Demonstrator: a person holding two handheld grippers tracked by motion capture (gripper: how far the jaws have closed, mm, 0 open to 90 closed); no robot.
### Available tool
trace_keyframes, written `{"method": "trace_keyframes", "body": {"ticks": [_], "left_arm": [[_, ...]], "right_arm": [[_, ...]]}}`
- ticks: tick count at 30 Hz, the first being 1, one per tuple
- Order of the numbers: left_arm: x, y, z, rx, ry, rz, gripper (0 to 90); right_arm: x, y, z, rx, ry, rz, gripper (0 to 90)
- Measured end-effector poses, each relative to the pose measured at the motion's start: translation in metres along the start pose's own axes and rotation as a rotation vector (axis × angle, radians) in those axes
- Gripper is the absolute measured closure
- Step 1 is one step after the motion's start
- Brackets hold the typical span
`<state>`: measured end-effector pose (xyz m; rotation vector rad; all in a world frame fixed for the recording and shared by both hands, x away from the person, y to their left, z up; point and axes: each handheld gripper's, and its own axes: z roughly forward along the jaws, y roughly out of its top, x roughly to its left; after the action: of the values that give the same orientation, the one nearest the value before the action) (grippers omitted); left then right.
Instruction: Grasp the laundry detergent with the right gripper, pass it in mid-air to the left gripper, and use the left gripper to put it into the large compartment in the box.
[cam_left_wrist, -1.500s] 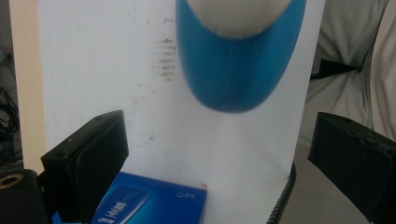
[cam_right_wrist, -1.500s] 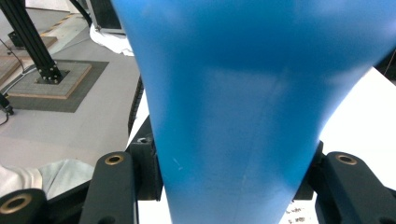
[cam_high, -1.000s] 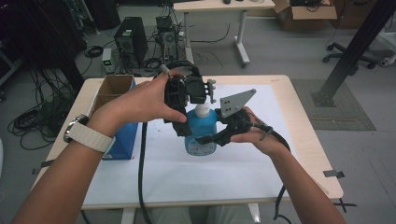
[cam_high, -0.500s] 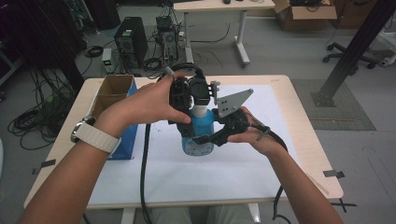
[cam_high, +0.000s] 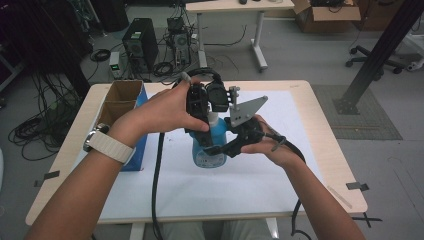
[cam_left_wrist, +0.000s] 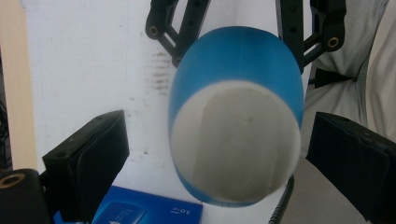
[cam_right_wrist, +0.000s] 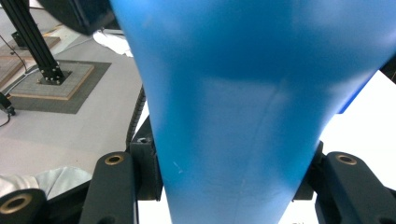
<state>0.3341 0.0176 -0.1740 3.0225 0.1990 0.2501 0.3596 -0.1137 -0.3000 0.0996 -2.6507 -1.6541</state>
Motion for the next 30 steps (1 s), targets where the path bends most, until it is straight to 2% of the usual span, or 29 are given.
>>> {"method": "trace_keyframes", "body": {"ticks": [16,23,30], "left_arm": [[0.0013,0.0018,0.0064,-0.004,-0.015,0.008,8.9],[0.0010,0.0027,0.0070,-0.001,-0.020,0.018,14.7],[0.0012,0.0018,0.0071,-0.002,-0.016,0.020,15.8]], "right_arm": [[0.0002,0.0009,-0.0016,0.007,-0.004,-0.001,44.1],[0.0002,0.0007,-0.0010,0.004,-0.004,-0.001,44.2],[0.0004,-0.0005,0.0000,0.006,-0.002,0.001,44.2]]}}
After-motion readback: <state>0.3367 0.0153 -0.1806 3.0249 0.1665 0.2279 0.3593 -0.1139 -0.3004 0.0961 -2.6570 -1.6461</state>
